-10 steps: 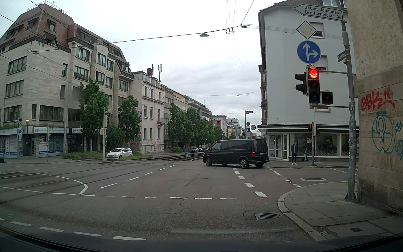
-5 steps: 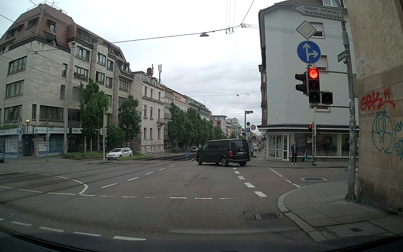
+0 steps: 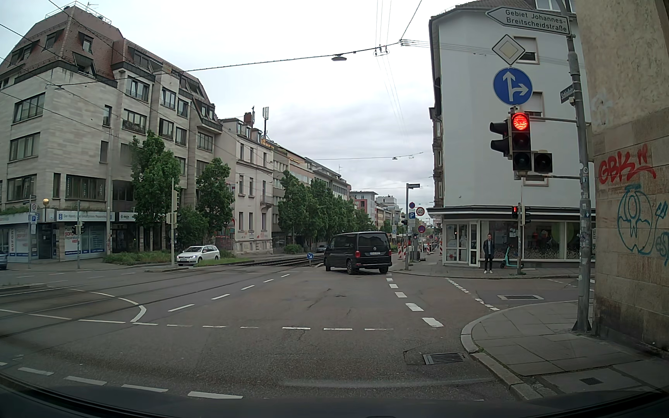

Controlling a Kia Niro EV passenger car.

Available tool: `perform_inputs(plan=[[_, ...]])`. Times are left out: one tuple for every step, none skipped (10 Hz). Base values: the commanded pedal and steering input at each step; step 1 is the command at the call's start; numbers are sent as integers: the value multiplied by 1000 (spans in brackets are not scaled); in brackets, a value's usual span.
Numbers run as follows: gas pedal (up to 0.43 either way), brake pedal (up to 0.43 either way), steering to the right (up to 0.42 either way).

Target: Follow the waypoints while adhering to traffic rules and regulations

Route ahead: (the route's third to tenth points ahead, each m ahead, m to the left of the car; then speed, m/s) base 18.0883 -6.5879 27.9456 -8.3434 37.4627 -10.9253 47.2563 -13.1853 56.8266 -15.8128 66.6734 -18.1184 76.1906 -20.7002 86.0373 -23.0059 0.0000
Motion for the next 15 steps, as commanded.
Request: perform_inputs(plan=[[0, 311, 2], [0, 311, 2], [0, 311, 2], [0, 311, 2], [0, 311, 2], [0, 317, 2], [0, 317, 2], [0, 317, 2], [0, 317, 2], [0, 317, 2], [0, 311, 2], [0, 311, 2], [0, 311, 2], [0, 311, 2], [0, 317, 2]])
